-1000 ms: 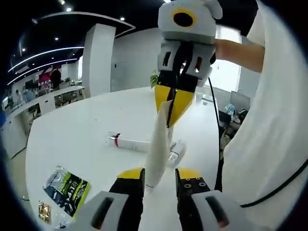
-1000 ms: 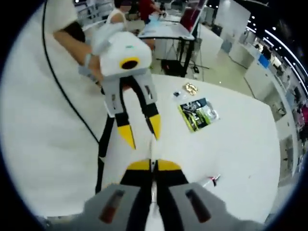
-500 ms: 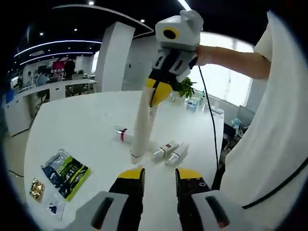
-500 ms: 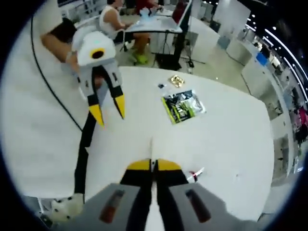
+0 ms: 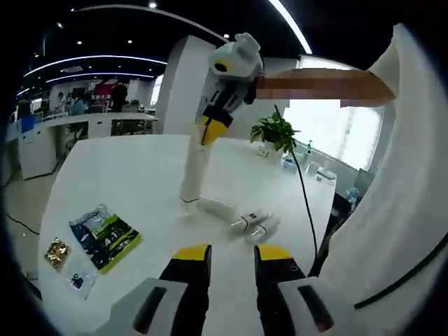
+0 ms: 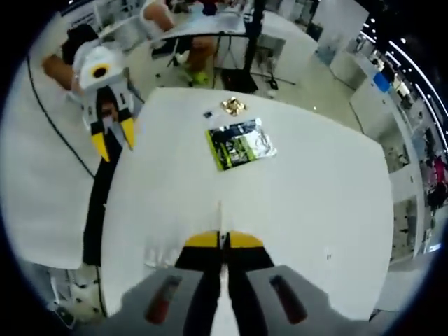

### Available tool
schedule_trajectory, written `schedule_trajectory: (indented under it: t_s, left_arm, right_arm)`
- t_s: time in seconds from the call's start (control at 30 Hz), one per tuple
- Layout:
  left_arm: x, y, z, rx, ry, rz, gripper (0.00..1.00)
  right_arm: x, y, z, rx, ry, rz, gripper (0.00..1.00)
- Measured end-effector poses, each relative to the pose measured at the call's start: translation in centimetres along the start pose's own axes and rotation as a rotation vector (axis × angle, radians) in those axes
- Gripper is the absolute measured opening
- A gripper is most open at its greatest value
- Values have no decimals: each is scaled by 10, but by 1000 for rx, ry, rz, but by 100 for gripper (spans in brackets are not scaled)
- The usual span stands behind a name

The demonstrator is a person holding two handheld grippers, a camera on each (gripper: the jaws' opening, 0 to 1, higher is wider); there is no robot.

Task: Arrange the skincare products in the storage area until every visible bottle or jar stands upright without overlapping.

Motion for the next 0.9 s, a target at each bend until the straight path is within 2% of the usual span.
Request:
schedule_trajectory:
  t_s: [0.1, 0.23, 0.4, 0.5, 0.6, 0.73, 0.9]
  left_arm:
    - [-4, 3, -4, 5, 8, 25, 24]
    - [-6, 5, -6, -39, -10, 36, 24]
    - [-9, 4, -6, -44, -24, 52, 24]
    - [-8, 4, -6, -63, -27, 53, 24]
    - [-7, 0, -5, -48, -25, 52, 23]
    - [-7, -1, -5, -54, -31, 50, 23]
    - [-7, 0, -5, -67, -38, 56, 23]
  right_arm:
    - [1, -14, 0, -1, -3, -5, 0]
    - [3, -25, 3, -22, 8, -8, 0]
    - [10, -32, 3, -83, 71, 30, 0]
    - [12, -42, 1, -73, 76, 25, 0]
    - [12, -46, 3, -60, 73, 44, 0]
    - [14, -49, 6, -89, 99, 50, 0]
    - [22, -59, 4, -67, 101, 54, 0]
Point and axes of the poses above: the point that each gripper's makers call its tool centre point, and the gripper's own axes: x roughly forward along the fingers, y roughly to its left, z roughly out of its top, the point moved 8 cm from there along -x, roughly backward along the fingers, and after that the axes turned 9 degrees about -x, right-handed, at the moved point
